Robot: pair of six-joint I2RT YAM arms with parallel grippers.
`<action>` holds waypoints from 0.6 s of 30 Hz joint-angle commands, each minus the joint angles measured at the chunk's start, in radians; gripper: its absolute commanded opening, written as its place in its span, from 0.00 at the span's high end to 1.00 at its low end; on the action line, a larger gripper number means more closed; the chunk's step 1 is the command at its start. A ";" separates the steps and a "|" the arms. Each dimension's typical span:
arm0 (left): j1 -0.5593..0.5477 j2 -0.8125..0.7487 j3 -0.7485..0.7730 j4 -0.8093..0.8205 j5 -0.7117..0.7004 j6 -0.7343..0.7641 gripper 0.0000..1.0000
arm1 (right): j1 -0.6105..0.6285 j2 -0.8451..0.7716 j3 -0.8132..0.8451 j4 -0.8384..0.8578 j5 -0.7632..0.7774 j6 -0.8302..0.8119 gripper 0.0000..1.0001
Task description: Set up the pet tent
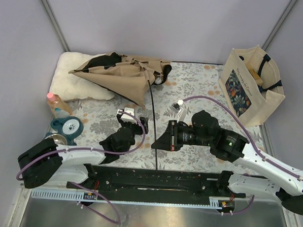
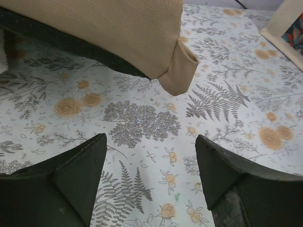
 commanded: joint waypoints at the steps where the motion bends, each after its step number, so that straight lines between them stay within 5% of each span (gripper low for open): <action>1: 0.000 0.055 0.045 0.193 -0.082 0.110 0.22 | 0.000 0.011 0.072 0.071 0.021 -0.019 1.00; 10: 0.084 0.112 0.065 0.285 0.034 0.120 0.23 | 0.000 0.031 0.063 0.092 0.015 0.005 1.00; 15: 0.133 0.130 0.091 0.251 0.100 0.101 0.34 | 0.000 0.035 0.065 0.102 0.023 0.013 1.00; 18: 0.162 0.130 0.108 0.214 0.140 0.071 0.50 | 0.000 0.040 0.063 0.108 0.021 0.017 1.00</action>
